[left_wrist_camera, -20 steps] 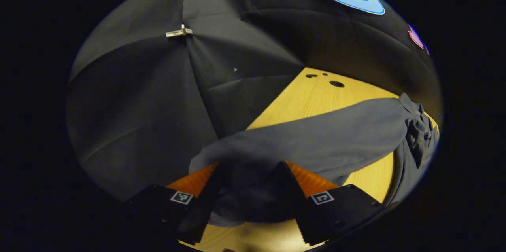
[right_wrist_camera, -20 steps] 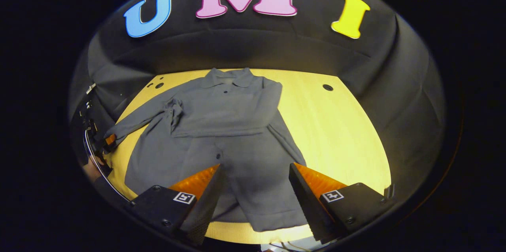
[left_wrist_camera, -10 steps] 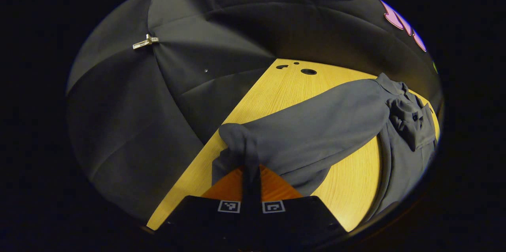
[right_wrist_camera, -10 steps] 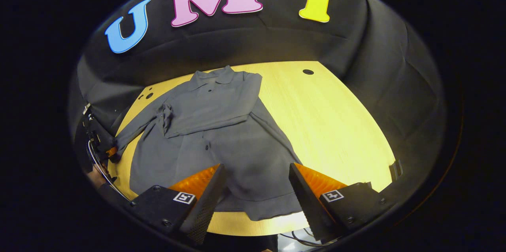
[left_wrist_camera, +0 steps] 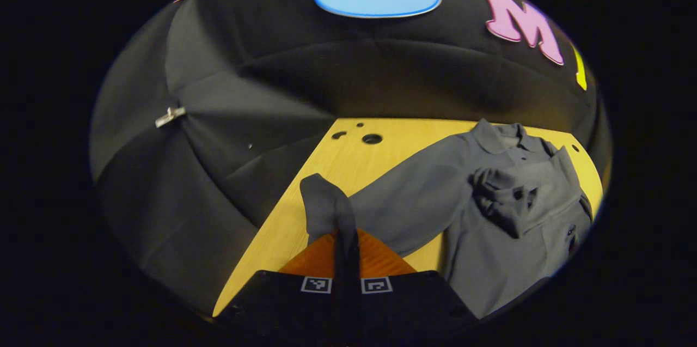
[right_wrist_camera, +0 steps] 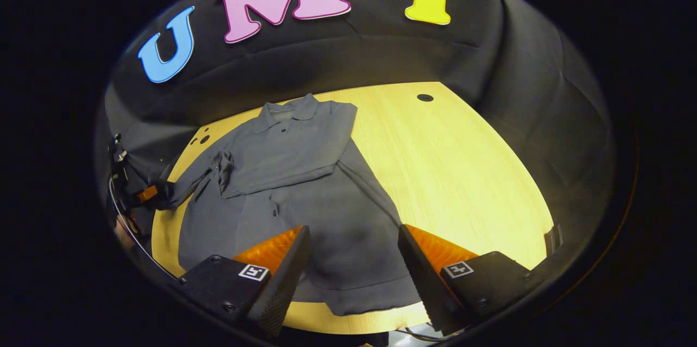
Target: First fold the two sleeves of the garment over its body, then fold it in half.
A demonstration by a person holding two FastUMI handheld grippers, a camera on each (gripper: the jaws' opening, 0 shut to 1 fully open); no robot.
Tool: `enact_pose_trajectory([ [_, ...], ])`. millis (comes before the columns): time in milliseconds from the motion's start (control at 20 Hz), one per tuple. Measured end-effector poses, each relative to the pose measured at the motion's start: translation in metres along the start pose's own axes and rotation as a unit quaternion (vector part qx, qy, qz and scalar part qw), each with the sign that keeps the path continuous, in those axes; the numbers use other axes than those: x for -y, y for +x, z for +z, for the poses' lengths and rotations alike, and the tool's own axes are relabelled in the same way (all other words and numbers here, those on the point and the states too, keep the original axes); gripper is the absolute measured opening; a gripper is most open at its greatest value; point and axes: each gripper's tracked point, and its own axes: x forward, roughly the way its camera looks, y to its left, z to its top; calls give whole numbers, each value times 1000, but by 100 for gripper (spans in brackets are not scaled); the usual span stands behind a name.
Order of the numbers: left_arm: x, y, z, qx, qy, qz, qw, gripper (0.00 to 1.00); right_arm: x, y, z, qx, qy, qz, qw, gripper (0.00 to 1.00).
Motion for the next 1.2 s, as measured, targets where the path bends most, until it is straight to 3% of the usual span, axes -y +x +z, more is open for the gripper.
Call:
enact_pose_trajectory([
  [300,106,-13,63,28,-46,-80,995,5,25,12,-6,-16,23,4,1000,100],
  [550,203,-18,96,38,-44,-145,988,5,45,21,-5,-23,35,3,999,99],
  [700,259,-18,93,27,-21,-182,983,5,43,25,-5,-35,46,17,998,99],
  [900,328,-20,88,12,-28,-232,972,2,41,28,-6,-43,43,30,998,100],
  [1200,403,-18,77,-19,-25,-277,960,5,46,34,-17,-59,33,39,997,99],
])
